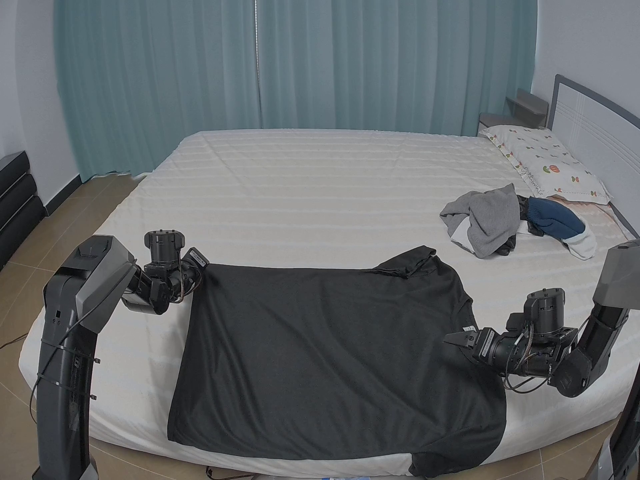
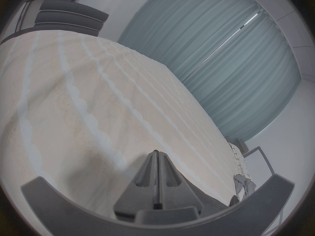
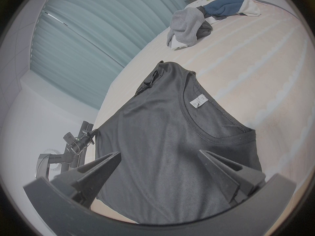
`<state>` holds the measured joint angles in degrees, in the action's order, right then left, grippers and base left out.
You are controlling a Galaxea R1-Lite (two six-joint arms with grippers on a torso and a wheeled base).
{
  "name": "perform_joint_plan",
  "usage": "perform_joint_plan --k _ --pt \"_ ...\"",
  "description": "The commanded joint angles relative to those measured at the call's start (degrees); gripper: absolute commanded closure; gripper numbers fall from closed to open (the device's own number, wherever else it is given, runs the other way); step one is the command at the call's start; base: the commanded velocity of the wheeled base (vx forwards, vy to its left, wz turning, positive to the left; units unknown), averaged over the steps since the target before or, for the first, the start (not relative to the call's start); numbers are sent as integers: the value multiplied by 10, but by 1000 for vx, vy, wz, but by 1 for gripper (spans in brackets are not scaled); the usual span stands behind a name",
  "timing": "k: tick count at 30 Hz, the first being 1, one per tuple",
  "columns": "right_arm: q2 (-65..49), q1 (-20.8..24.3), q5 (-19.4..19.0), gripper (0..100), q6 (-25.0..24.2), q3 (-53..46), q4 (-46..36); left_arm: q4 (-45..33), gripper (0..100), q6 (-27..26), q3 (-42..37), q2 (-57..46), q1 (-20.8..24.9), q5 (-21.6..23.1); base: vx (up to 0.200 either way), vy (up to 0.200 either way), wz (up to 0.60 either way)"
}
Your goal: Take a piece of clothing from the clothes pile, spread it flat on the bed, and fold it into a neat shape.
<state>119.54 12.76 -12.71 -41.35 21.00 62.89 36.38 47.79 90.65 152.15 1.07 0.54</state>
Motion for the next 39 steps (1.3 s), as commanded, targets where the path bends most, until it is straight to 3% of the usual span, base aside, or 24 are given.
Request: perform_joint_plan --k 1,5,6,15,19,22,27,33,39 --pt "0 -6 1 0 -1 7 0 -2 100 0 0 2 0 0 0 0 0" --pt "-4 -8 1 0 -8 14 1 -3 100 2 0 1 -1 1 0 0 0" --pt "-6 -8 1 0 -16 18 1 -3 0 2 0 1 -1 1 0 0 0" --pt "13 -11 7 0 -38 87 -15 0 0 8 -13 -5 -3 5 0 0 0" --pt "32 -11 8 0 -39 156 -62 1 0 41 -29 -24 -12 14 0 0 0" --pt "87 -10 9 0 -43 280 -155 4 0 78 -84 -63 -15 46 0 0 0" --pt "153 -2 12 0 -50 430 -256 49 0 86 -177 -107 -25 107 0 0 0" --pt "249 17 65 0 -45 556 -290 73 0 86 -213 -118 -25 109 0 0 0" --pt "297 12 70 0 -47 670 -367 76 0 84 -214 -115 -24 106 0 0 0"
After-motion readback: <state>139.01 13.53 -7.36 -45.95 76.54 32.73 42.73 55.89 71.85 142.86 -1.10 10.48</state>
